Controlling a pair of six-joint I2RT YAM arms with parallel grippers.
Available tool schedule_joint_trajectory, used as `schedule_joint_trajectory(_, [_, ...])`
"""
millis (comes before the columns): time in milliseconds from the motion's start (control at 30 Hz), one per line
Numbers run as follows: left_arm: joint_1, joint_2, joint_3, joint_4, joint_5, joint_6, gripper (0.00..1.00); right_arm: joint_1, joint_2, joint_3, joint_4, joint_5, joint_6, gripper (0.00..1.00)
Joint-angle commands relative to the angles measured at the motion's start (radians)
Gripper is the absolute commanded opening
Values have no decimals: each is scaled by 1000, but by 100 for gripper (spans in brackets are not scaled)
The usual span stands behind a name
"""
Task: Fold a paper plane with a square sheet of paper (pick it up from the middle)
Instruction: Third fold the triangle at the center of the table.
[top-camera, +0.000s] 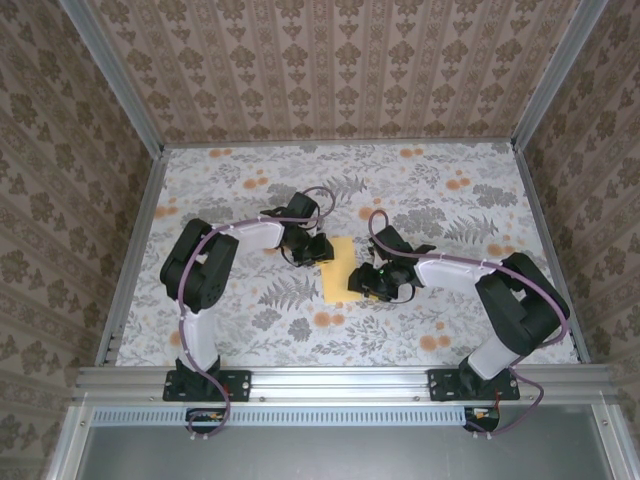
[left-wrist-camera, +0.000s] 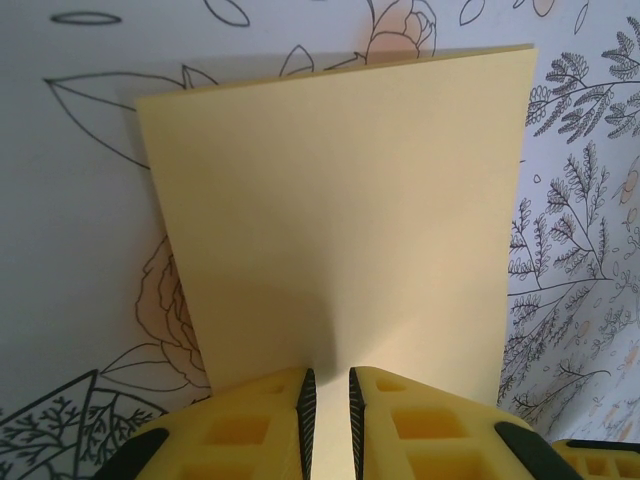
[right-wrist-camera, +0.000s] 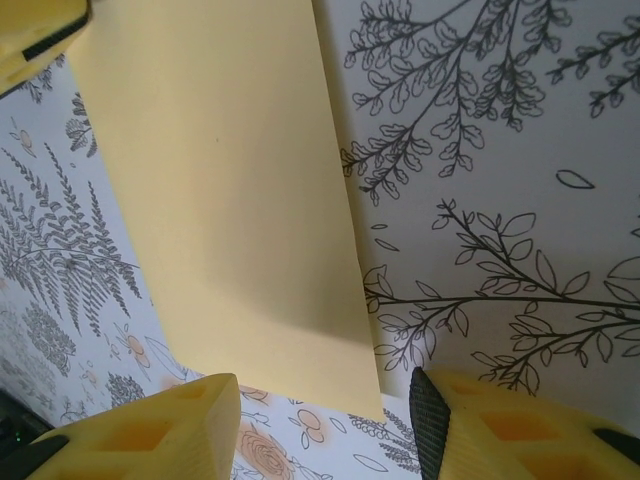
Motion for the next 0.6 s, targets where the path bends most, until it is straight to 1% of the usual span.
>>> schedule_joint_trajectory(0, [-5,42,8,-51,-34,-2,21,4,22,-17,23,-48,21,50])
schedule_joint_trajectory(267, [-5,46,5,-49,-31,-4,21,7,19,-43,95,-64,56,47])
schedule_joint_trajectory(567, [-5,45,0,-43,-24,-6,21,8,-8,-95,250,-81,138,40])
